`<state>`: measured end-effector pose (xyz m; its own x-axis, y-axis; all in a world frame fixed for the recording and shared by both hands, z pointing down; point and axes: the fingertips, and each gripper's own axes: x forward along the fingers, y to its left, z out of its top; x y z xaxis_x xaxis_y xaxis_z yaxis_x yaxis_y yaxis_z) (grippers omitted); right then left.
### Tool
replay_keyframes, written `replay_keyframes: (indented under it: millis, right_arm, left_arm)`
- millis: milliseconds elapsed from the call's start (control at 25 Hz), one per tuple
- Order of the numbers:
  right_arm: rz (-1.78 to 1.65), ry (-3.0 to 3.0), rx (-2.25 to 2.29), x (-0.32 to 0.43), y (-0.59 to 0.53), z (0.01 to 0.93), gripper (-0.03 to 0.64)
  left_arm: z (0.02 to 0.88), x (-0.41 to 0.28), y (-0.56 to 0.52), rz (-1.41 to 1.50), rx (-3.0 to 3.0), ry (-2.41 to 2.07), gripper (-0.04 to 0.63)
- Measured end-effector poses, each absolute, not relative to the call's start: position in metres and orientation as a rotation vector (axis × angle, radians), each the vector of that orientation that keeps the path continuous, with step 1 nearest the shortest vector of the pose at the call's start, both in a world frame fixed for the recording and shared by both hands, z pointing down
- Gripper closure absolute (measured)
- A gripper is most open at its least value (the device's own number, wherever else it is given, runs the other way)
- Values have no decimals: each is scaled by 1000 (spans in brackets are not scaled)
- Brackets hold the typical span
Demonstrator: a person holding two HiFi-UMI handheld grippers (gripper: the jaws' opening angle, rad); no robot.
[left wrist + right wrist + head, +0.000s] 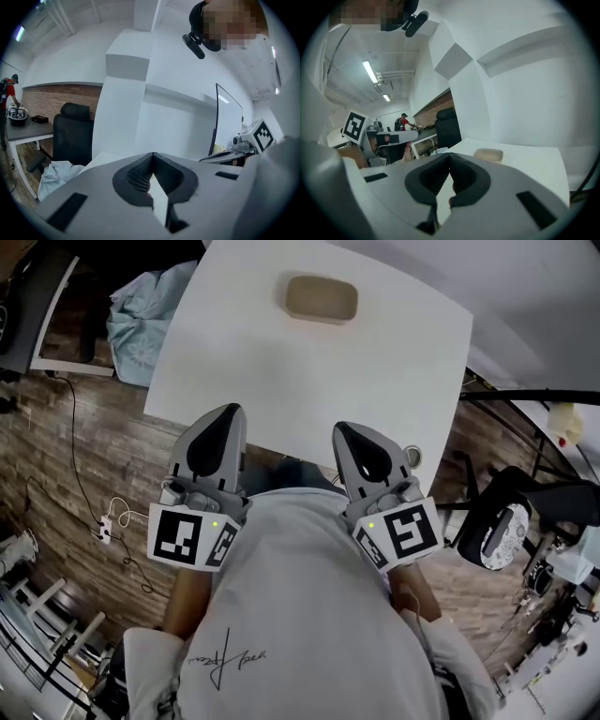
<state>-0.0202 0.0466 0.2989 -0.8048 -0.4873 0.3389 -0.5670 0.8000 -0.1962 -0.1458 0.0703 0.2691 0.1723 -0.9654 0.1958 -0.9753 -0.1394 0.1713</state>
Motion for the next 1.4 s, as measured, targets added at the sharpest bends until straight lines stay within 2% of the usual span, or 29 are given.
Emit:
replay_keyframes:
  millis: [440,1400]
  right_arm:
    - [503,-2688,967,-1,6,312,609]
    - [730,-2541,1092,-14,-98,369,607]
  left_arm:
    - [284,-129,28,244,2317,-1813,589]
    - [345,-171,-80,217,2212,-1650,589]
